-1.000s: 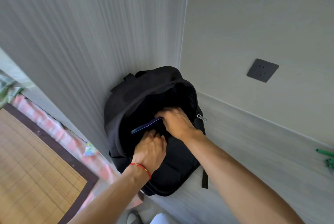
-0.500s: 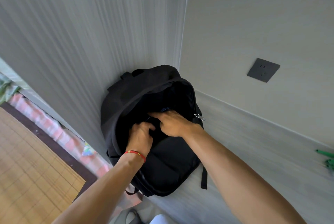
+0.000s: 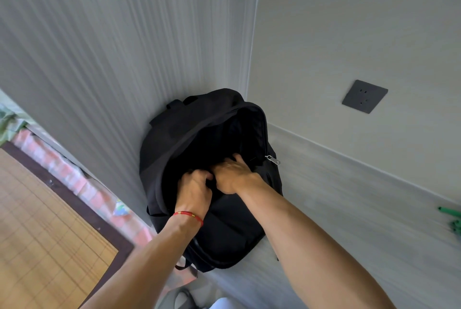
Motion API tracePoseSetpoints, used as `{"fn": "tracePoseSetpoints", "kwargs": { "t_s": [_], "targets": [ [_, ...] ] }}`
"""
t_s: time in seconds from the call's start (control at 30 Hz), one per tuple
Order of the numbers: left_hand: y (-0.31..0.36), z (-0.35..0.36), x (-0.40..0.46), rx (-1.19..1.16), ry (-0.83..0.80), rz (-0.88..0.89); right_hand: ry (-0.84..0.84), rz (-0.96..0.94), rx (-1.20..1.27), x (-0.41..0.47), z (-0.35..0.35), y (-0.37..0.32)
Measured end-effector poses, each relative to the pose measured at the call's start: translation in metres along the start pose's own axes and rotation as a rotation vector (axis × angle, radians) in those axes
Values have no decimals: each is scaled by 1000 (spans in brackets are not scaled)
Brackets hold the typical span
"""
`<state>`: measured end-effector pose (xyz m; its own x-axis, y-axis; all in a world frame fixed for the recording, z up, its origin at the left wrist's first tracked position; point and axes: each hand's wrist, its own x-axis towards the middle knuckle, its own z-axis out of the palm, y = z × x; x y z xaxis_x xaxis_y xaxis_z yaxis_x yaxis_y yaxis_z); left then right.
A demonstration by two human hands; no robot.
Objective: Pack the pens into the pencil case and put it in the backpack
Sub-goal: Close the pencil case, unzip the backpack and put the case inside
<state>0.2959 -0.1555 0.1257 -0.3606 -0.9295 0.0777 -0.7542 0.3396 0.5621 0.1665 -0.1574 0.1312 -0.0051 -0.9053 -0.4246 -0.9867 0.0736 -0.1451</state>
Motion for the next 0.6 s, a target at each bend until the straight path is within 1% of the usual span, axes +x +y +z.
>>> {"fn": "tracePoseSetpoints", "kwargs": {
  "t_s": [0.13,0.27,0.33,0.4,0.47,0.53,0.6],
  "targets": [
    [6,-2,0,106,-27,31,82,-36,89,-6,5,2],
    [4,0,-3,238,-58,65,306,-52,271,-23,14,1],
    [4,-1,-2,286,-113,72,378,-50,296,-32,20,1],
    [6,-4,2,290,-182,28,381,-44,272,-41,25,3],
    [8,-6,4,277,-235,-21,338,-41,226,-51,30,7],
    [10,-4,3,284,-227,-18,309,-42,216,-61,34,12],
    [14,-3,-1,290,-181,3,314,-43,243,-73,36,17]
  ]
}}
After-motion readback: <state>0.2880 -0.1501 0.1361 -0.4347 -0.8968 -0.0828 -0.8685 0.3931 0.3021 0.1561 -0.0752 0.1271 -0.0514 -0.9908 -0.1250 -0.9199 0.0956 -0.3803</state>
